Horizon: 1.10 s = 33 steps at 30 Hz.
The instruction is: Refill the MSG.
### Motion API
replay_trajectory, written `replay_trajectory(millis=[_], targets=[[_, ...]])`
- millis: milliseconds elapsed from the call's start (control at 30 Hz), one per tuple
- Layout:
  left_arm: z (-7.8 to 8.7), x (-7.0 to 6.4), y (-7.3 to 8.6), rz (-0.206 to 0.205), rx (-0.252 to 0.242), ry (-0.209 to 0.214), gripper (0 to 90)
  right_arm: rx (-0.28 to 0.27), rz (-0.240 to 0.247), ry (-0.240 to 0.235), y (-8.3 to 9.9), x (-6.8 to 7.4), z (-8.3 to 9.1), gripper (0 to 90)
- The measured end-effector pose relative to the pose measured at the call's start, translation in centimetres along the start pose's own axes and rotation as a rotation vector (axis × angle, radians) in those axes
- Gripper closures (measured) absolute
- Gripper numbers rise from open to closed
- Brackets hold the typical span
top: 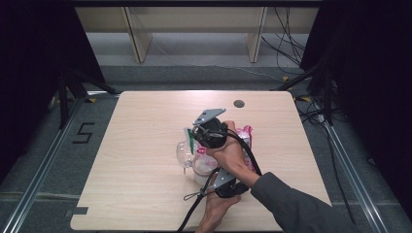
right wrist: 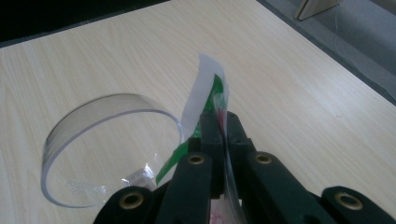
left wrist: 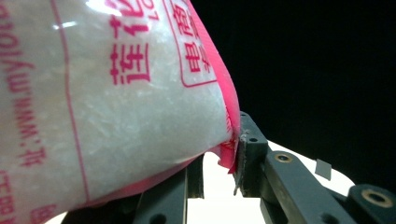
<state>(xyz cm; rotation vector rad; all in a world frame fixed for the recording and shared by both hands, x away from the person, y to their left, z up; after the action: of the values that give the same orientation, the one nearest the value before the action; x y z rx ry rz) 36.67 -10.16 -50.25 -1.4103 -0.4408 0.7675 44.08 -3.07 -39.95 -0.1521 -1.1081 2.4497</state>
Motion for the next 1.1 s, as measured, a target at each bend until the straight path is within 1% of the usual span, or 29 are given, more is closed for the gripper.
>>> replay_trajectory(millis=[100,133,167,200,233,267,300,333,367,433,467,500,533,567,600,633,667,700,733,800,833,867,900,933,967,1000,1033,1067,1100], targets=[[-0.05,-0.03,0.02,-0.005,0.000,0.004,75.9,0.001,0.004,0.004,0.03,-0.08,0.01,90.0],[-0.05,-0.03,0.01,-0.004,-0.001,0.004,76.0,0.000,0.016,0.019,0.03,-0.24,0.00,90.0],[-0.04,-0.03,0.00,-0.003,-0.001,0.004,75.9,-0.002,0.021,0.018,0.01,-0.25,0.00,90.0],[-0.05,-0.02,-0.01,-0.003,-0.001,0.004,75.9,-0.006,0.014,0.009,-0.01,-0.12,-0.03,90.0],[-0.07,-0.01,-0.01,-0.003,-0.002,0.001,76.0,-0.013,0.026,0.016,-0.07,-0.22,0.00,90.0],[-0.09,0.01,-0.02,0.000,-0.002,-0.001,75.9,-0.001,0.007,0.006,0.01,-0.09,0.07,90.0],[-0.11,0.01,-0.01,-0.001,-0.001,-0.002,75.9,-0.007,0.012,0.010,-0.03,-0.14,0.10,90.0],[-0.13,-0.01,-0.02,-0.001,-0.002,0.000,76.0,0.003,0.020,0.010,0.00,-0.23,0.19,90.0],[-0.15,-0.05,-0.01,-0.004,-0.002,0.005,75.9,0.007,0.003,0.003,0.06,-0.14,0.15,90.0],[-0.18,-0.14,0.01,-0.003,-0.004,0.008,75.9,0.002,0.005,0.003,0.07,-0.17,0.18,90.0],[-0.17,-0.14,0.04,-0.011,-0.001,0.001,75.9,-0.004,-0.006,0.010,0.08,-0.16,0.18,90.0],[-0.13,-0.22,0.07,-0.015,-0.002,0.009,76.0,0.005,0.011,0.014,0.09,-0.35,0.37,90.0],[-0.10,-0.33,0.10,-0.016,-0.003,0.023,76.0,-0.005,0.008,0.004,0.02,-0.21,0.49,90.0],[-0.09,-0.40,0.12,-0.016,-0.004,0.030,76.0,-0.014,0.017,0.005,-0.04,-0.21,0.55,90.0],[-0.05,-0.27,0.14,-0.026,-0.005,0.007,76.1,-0.008,0.003,-0.001,0.00,-0.07,0.67,90.0],[0.00,-0.19,0.22,-0.027,0.003,-0.010,76.1,-0.002,0.029,0.009,-0.01,-0.34,0.82,90.0],[-0.01,-0.12,0.28,-0.042,0.010,-0.011,76.1,-0.008,0.004,0.006,0.05,-0.23,0.78,90.0],[-0.02,-0.12,0.29,-0.044,0.010,-0.010,76.1,-0.013,0.000,0.004,0.04,-0.23,0.81,90.0],[-0.04,-0.22,0.25,-0.034,0.004,-0.005,76.1,-0.005,0.002,0.002,0.07,-0.33,0.97,90.0],[0.01,-0.18,0.25,-0.033,0.009,-0.005,76.1,-0.017,0.015,0.012,0.04,-0.47,0.93,90.0],[-0.18,-0.47,0.14,-0.014,-0.006,0.033,76.0,-0.009,0.018,0.009,0.14,-0.44,0.83,90.0],[-0.16,-0.53,0.17,-0.004,-0.007,0.035,76.0,0.003,0.010,0.011,0.35,-0.41,0.63,90.0],[-0.17,-0.44,0.21,-0.005,-0.007,0.023,76.0,0.002,0.023,0.023,0.43,-0.50,0.40,90.0],[-0.15,-0.37,0.24,-0.011,-0.007,0.020,76.0,0.018,0.020,0.009,0.50,-0.46,0.37,90.0],[-0.12,-0.40,0.27,-0.010,-0.001,0.025,76.0,0.014,0.010,0.022,0.53,-0.52,0.31,90.0],[-0.10,-0.39,0.25,-0.010,-0.002,0.029,76.0,-0.003,0.017,0.011,0.37,-0.50,0.22,90.0],[-0.09,-0.40,0.22,-0.009,-0.003,0.029,76.1,0.008,-0.002,0.001,0.37,-0.38,0.42,90.0],[-0.08,-0.39,0.18,-0.006,-0.005,0.031,76.0,0.010,0.004,0.005,0.34,-0.43,0.44,90.0],[-0.07,-0.38,0.14,-0.004,-0.006,0.031,76.1,0.005,-0.002,0.004,0.33,-0.33,0.37,90.0]])
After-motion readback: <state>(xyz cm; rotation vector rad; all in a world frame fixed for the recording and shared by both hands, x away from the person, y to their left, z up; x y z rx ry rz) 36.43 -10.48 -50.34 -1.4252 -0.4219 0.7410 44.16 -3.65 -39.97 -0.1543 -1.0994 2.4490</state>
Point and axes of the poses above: each handheld gripper's, and its own axes: z roughly backward along the jaws, y roughly out of its underside, x roughly to its left, the point moved 6 cm from there along -z, roughly forward along the jaws, and after that the axes turned 14 degrees about -y, right-handed, at the moved point
